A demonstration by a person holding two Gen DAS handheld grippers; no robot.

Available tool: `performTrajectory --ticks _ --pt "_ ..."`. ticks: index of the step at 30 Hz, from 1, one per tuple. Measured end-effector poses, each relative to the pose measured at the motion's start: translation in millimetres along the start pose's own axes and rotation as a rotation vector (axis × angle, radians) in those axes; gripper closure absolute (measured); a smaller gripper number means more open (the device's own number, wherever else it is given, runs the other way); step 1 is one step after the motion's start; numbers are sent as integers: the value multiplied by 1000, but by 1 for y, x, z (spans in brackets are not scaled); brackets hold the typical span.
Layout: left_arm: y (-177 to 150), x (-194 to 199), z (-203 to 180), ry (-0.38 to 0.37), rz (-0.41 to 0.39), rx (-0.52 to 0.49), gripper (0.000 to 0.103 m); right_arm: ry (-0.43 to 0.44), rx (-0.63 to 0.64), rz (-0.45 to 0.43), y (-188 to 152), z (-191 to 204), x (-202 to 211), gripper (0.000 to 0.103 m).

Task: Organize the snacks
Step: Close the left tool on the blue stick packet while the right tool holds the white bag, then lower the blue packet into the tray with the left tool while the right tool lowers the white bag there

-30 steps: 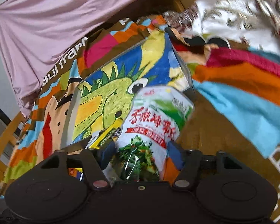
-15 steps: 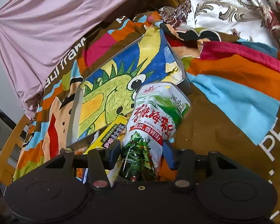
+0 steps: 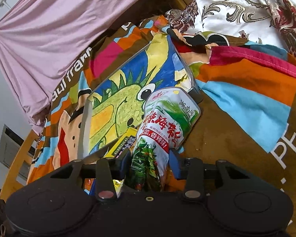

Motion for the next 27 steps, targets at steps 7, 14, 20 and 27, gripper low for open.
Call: performTrajectory --ticks 7,14,20,27 --pt "6 20 0 13 -14 63 68 20 -19 -34 9 2 18 59" --pt "15 39 -8 33 -44 69 68 45 -6 -82 21 7 34 59" --pt "38 44 -20 39 -110 62 68 74 85 -162 36 21 38 59" --pt "87 18 -34 32 -220 51 68 123 278 -307 64 40 13 59"
Point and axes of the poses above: each gripper's, at about its wrist camera, not at the fingertips, and x roughly against the way its jaws point, z to its left, y to its top, the point moved 7 cm from there along -x, roughly the way its jaws point, and after that the axes turned 11 degrees about -z, right-handed, at the moved point
